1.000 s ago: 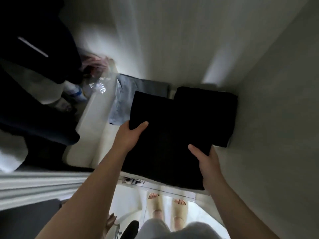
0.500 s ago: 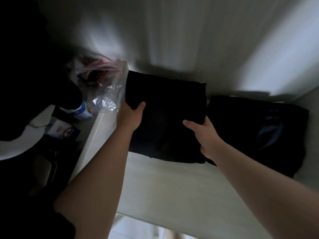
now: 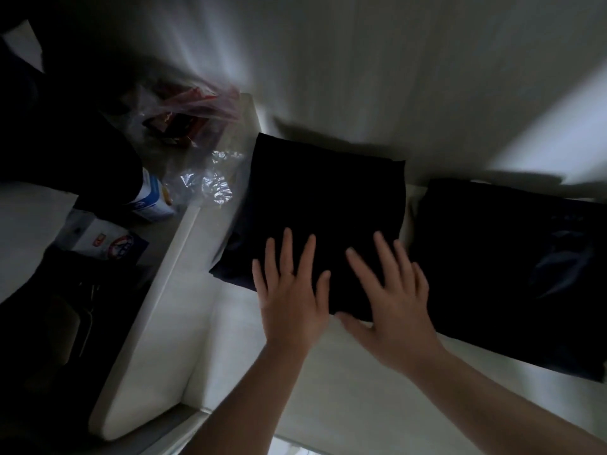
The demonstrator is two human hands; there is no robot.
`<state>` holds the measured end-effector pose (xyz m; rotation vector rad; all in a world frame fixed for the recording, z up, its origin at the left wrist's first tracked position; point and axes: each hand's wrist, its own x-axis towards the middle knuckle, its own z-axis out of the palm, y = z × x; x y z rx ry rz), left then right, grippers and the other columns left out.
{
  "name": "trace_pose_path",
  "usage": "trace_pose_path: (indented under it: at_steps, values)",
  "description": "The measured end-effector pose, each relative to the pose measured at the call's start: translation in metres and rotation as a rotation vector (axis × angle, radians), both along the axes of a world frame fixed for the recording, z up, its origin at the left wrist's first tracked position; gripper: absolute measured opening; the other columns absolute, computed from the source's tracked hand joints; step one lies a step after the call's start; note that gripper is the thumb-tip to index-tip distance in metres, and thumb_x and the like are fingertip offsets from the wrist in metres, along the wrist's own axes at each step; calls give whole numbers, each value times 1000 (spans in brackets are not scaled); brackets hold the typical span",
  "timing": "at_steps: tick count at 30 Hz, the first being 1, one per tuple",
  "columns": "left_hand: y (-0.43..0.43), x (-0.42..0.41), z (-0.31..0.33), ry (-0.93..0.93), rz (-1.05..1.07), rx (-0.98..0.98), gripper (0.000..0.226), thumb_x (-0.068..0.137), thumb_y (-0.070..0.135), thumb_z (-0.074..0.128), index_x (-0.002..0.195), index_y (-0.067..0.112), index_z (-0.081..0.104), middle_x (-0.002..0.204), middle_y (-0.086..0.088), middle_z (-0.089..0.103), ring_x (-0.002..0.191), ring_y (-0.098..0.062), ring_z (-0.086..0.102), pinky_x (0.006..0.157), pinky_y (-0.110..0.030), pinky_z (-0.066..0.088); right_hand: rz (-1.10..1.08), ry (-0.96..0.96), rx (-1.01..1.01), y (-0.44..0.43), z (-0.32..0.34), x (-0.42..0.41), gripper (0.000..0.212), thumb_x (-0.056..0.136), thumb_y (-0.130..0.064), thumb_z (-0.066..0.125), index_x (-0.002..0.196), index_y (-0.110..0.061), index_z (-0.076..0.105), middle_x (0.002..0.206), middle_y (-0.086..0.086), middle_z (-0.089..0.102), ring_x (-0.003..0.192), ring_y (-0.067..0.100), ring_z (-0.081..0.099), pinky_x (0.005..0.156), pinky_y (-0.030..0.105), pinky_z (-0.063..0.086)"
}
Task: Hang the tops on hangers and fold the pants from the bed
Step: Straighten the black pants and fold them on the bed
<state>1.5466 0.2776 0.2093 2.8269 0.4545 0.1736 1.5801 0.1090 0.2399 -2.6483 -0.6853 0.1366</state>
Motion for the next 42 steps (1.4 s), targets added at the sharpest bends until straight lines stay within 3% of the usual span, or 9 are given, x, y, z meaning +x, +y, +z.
trace_pose_path:
  at_steps: [4, 7, 11, 15, 19, 21, 25, 31, 42]
  values:
    - [-4, -13, -10, 85, -12, 19, 61, 103, 55, 24, 158, 29, 28, 167, -7, 19, 154, -34, 11, 121, -60, 13, 34, 30, -219, 0, -15, 1, 91, 81, -56, 72, 157, -38, 26, 169, 5, 5, 154, 39, 7, 117, 62, 24]
    - [8, 3, -10, 126, -80, -24, 74, 94, 72, 24, 158, 37, 17, 169, -2, 8, 155, -29, -5, 120, -57, -8, 61, 33, -250, 10, -15, 18, 94, 82, -56, 71, 159, -36, 20, 169, 6, 1, 153, 43, 2, 118, 57, 24]
    - [34, 10, -7, 152, -266, -40, 101, 71, 85, 51, 156, 45, 15, 169, 3, 3, 155, -25, -8, 120, -55, -15, 94, 46, -275, 15, -16, 22, 95, 85, -53, 69, 160, -32, 14, 168, 8, -6, 152, 45, -6, 122, 53, 18]
    - [49, 0, -6, 176, -360, 143, 106, 72, 25, 79, 157, 45, 18, 169, 2, 8, 155, -30, 4, 120, -66, 5, 94, 74, -374, 18, -12, 22, 108, 82, -46, 73, 160, -33, -1, 166, 9, -19, 151, 45, -14, 123, 52, 19]
    - [57, 9, 4, 61, -269, 230, 106, 71, 0, 73, 154, 46, 27, 165, 2, 22, 153, -34, 12, 114, -73, 9, 85, -51, -221, 25, -1, 30, 92, 77, -32, 82, 155, -29, 34, 166, 12, 16, 150, 49, 13, 108, 55, 45]
    - [52, 17, 6, 61, -184, 254, 106, 73, 1, 73, 154, 47, 23, 166, -1, 19, 153, -36, 9, 112, -73, 7, 88, -106, -254, 24, -4, 37, 88, 81, -29, 76, 157, -30, 30, 166, 12, 15, 150, 48, 11, 116, 59, 31]
    - [36, 23, 2, 257, -122, 206, 108, 86, 7, 68, 155, 48, -4, 167, 3, -11, 153, -33, -12, 112, -75, 9, 75, 59, -462, 22, -13, 43, 87, 98, -48, 53, 157, -41, -10, 166, 4, -21, 151, 41, -17, 122, 55, 1]
    - [29, -13, 13, 397, -184, 133, 84, 101, 43, 49, 157, 37, -13, 167, 5, -19, 152, -30, -19, 120, -65, 9, 86, 112, -506, -2, 5, 6, 85, 97, -51, 49, 156, -42, -12, 166, 0, -21, 153, 33, -14, 122, 55, 3]
    - [-29, -149, 78, 491, -163, -206, 74, 102, 58, 36, 157, 42, -10, 168, 4, -13, 154, -28, -8, 122, -56, 11, -45, 251, -463, -65, 74, -136, 77, 100, -55, 42, 157, -42, -7, 167, -3, -18, 154, 31, -9, 122, 54, 2]
